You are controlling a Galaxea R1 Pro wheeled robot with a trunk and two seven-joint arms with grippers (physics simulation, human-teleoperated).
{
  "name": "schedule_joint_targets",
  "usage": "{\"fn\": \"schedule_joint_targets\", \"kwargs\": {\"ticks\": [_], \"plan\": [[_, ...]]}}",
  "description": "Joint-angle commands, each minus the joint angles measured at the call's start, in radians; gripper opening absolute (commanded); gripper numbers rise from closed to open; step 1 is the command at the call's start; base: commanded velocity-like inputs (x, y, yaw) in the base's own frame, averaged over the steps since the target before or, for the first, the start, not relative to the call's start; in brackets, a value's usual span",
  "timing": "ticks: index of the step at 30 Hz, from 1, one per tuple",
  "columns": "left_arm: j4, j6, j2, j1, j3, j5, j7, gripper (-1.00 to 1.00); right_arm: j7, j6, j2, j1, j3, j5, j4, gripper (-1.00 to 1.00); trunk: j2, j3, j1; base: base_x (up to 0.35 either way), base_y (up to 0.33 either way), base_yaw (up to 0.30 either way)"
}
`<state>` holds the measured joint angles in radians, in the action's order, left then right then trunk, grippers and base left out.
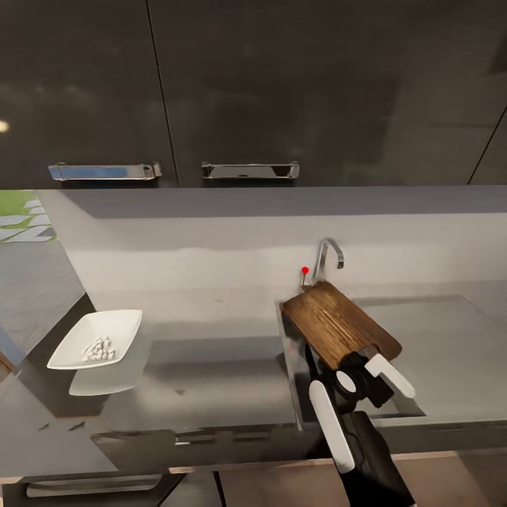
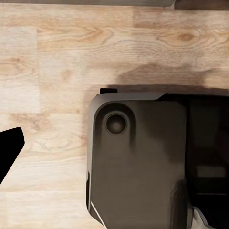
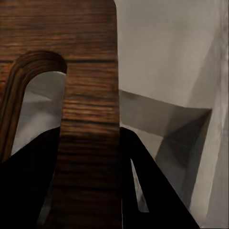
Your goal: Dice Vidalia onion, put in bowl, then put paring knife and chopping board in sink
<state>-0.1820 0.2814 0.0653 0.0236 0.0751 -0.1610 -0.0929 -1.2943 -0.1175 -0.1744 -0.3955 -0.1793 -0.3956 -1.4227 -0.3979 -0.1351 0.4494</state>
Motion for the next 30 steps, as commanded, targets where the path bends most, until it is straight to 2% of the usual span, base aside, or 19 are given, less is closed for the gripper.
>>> {"fn": "schedule_joint_targets", "kwargs": {"ticks": [1, 3, 5, 7, 11, 21, 30], "plan": [[0.001, 0.003, 0.001, 0.001, 0.007, -0.011, -0.003, 1.00, -0.060, -0.010, 0.000, -0.003, -0.001, -0.008, -0.001, -1.00, -0.002, -0.002, 0.001, 0.000, 0.000, 0.000], [0.001, 0.002, 0.001, 0.001, 0.007, -0.011, -0.002, 1.00, -0.178, -0.007, 0.000, -0.006, -0.011, -0.031, -0.006, -1.00, -0.002, -0.002, 0.001, 0.000, 0.000, 0.000], [0.001, 0.001, 0.001, 0.001, 0.006, -0.011, -0.002, 1.00, -0.276, 0.011, 0.000, -0.016, -0.076, -0.046, -0.015, -1.00, -0.002, -0.002, 0.001, 0.000, 0.000, 0.000], [0.001, 0.001, 0.001, 0.001, 0.006, -0.011, -0.002, 1.00, -0.276, 0.042, 0.000, -0.022, -0.121, -0.054, -0.016, -1.00, -0.002, -0.002, 0.001, 0.000, 0.000, 0.000], [0.001, 0.000, 0.002, 0.001, 0.006, -0.019, -0.002, 1.00, -0.276, 0.114, 0.000, -0.025, -0.146, -0.111, -0.016, -1.00, -0.002, -0.002, 0.001, 0.000, 0.000, 0.000], [0.001, -0.001, 0.002, 0.001, 0.006, -0.026, -0.002, 1.00, -0.276, 0.127, 0.000, -0.025, -0.146, -0.161, -0.017, -1.00, -0.002, -0.005, 0.001, 0.000, 0.000, 0.012], [0.001, -0.002, 0.002, 0.001, 0.006, -0.026, -0.002, 1.00, -0.276, 0.130, 0.000, -0.025, -0.138, -0.163, -0.013, -1.00, -0.002, -0.019, 0.001, 0.112, 0.000, 0.005]]}}
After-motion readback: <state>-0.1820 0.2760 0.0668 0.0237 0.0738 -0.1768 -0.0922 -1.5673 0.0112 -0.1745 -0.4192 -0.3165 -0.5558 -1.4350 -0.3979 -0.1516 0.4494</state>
